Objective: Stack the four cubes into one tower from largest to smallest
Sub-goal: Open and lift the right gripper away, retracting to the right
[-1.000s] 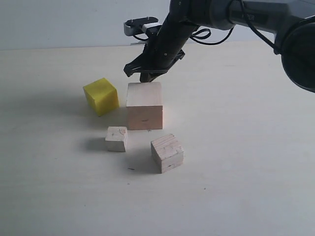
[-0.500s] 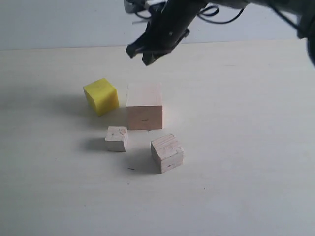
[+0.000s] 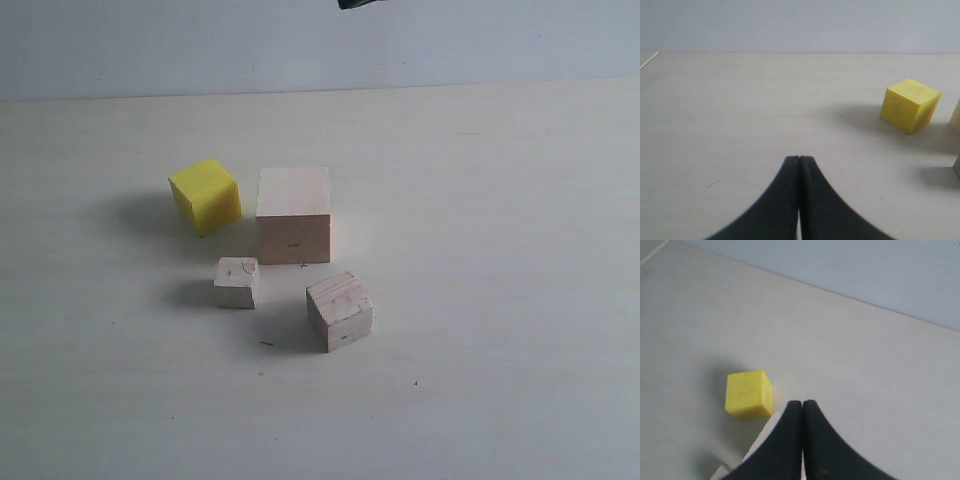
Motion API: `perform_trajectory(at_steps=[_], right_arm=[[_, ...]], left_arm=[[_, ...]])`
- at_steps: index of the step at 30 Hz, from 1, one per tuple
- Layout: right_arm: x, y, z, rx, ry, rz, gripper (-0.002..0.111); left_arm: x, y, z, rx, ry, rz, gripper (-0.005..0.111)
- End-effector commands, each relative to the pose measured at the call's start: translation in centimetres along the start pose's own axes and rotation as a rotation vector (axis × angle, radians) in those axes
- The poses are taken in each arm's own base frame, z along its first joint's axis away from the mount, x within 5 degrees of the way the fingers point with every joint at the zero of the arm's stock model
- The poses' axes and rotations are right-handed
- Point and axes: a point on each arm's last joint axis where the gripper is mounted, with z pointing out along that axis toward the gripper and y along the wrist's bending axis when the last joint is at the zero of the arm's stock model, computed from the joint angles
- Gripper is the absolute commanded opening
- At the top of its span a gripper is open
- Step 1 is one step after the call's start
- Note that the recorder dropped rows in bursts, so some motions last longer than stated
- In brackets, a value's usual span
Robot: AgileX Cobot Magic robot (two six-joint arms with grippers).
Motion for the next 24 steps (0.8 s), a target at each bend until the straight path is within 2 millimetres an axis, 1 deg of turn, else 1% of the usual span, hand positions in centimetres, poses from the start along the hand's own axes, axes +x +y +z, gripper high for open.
perform_trajectory(at_steps=[1,4,5,6,12,13,14,15,16,17,19,24], right_arm=[[3.3,0.6,-4.4,0.007,-0.081,0.060,0.000],[5.3,1.1,-6.9,0.007,-0.091,0.062,0.000],[5.7,1.3,-7.8,0.003,-0.106,0.062,0.000],[6.4,1.7,-9.5,-0.007,-0.132,0.071,0.000],[7.6,3.0,-14.0,-0.058,-0.176,0.067,0.000],[7.8,3.4,-15.1,-0.070,-0.183,0.058,0.000],[8.0,3.6,-15.9,-0.077,-0.197,0.055,0.000],[8.2,3.8,-16.7,-0.084,-0.208,0.049,0.000],[8.3,3.9,-17.1,-0.087,-0.215,0.045,0.000],[8.3,4.0,-17.6,-0.089,-0.226,0.042,0.000],[8.4,4.1,-17.8,-0.092,-0.226,0.039,0.000],[8.9,4.2,-17.7,-0.103,-0.178,0.032,0.000]], left_arm=[[0.0,0.0,0.0,0.004,-0.009,0.003,0.000],[0.0,0.0,0.0,0.004,-0.009,0.003,0.000],[0.0,0.0,0.0,0.004,-0.009,0.003,0.000],[0.0,0.0,0.0,0.004,-0.009,0.003,0.000],[0.0,0.0,0.0,0.004,-0.009,0.003,0.000],[-0.1,0.0,0.0,0.001,-0.022,0.008,0.000],[-0.5,0.0,0.0,-0.003,-0.069,0.002,0.000],[-1.9,0.1,-0.2,-0.009,-0.218,-0.046,0.000],[-2.5,0.2,-0.4,-0.016,-0.291,-0.065,0.000],[-3.9,0.5,-0.9,-0.040,-0.454,-0.085,0.000],[-5.0,0.8,-1.6,-0.065,-0.598,-0.080,0.000],[-5.3,0.9,-1.8,-0.073,-0.644,-0.080,0.000]])
